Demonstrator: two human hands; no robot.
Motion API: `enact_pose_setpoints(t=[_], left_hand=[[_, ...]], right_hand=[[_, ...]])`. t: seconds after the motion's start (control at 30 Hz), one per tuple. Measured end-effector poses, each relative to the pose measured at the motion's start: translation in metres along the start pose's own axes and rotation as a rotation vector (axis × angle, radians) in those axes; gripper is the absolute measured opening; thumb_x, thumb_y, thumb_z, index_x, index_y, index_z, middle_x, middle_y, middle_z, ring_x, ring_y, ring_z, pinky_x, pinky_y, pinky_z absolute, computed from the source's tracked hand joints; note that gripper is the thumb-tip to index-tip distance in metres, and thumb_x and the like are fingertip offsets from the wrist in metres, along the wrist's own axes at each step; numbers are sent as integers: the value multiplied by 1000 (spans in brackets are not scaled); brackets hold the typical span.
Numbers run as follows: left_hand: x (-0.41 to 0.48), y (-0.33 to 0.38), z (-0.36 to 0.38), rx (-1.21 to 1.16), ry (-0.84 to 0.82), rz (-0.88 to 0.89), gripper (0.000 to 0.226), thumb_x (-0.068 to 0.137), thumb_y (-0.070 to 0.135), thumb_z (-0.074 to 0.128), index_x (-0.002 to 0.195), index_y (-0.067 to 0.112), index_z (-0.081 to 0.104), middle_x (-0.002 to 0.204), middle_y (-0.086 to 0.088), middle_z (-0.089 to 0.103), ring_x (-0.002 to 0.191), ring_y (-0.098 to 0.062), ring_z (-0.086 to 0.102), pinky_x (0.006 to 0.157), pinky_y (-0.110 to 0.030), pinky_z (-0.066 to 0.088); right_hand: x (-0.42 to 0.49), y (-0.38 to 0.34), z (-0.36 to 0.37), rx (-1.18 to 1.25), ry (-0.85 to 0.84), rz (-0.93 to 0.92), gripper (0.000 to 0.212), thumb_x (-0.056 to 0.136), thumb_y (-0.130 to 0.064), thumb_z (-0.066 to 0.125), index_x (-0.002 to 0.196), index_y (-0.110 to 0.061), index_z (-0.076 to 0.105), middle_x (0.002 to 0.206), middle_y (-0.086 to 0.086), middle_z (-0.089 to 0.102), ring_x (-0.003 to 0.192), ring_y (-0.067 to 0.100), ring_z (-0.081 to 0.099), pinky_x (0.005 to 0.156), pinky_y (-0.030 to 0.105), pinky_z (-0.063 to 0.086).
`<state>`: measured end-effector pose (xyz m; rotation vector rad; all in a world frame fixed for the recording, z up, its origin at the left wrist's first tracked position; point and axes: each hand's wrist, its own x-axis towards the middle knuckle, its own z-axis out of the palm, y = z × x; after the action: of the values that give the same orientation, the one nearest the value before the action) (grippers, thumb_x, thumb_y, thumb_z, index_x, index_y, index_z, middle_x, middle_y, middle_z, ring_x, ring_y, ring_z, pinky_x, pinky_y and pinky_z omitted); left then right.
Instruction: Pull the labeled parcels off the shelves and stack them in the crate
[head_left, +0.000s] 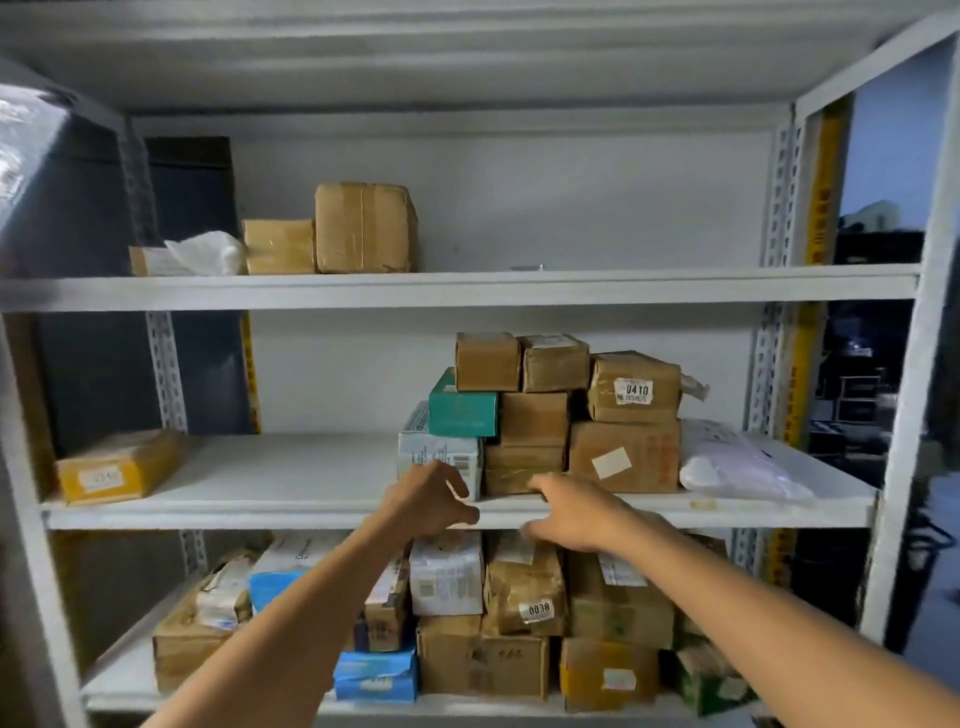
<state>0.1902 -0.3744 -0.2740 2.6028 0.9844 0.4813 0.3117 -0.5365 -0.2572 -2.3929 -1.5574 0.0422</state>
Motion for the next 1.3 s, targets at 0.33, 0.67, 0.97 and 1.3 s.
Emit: enact_pose_setpoints(t=[0.33, 0.67, 0.97, 1.3], left_hand=[[76, -6, -51, -272, 258, 70, 45, 74, 26, 82, 114, 18, 64, 112, -3, 67, 90, -15, 61, 71, -23, 55], [144, -2, -65, -361, 328, 76, 66, 68, 21, 87, 127, 13, 57, 126, -6, 63, 108, -22, 62, 92, -36, 52], [196, 4, -61, -644, 262, 132, 64, 73, -2, 77, 131, 8, 52, 121, -13, 65, 105, -30, 65, 94, -42, 53], [204, -30, -61, -834, 282, 165, 70, 68, -16, 70, 132, 5, 53, 119, -14, 66, 104, -34, 65, 84, -51, 57]], right_hand=[[59, -19, -42, 245, 288, 2, 50, 91, -23, 65, 136, -14, 46, 137, 3, 53, 120, 15, 54, 62, 5, 37], [152, -17, -52, 279, 524, -25, 69, 88, -20, 67, 146, -9, 33, 148, 6, 38, 131, 21, 42, 102, 26, 40], [194, 3, -43, 460, 446, 48, 75, 82, -7, 69, 146, -19, 33, 138, 5, 49, 123, 17, 49, 93, 25, 48], [209, -14, -33, 804, 555, 44, 70, 77, 26, 46, 134, -15, 47, 141, 6, 47, 137, 19, 40, 108, 28, 40]])
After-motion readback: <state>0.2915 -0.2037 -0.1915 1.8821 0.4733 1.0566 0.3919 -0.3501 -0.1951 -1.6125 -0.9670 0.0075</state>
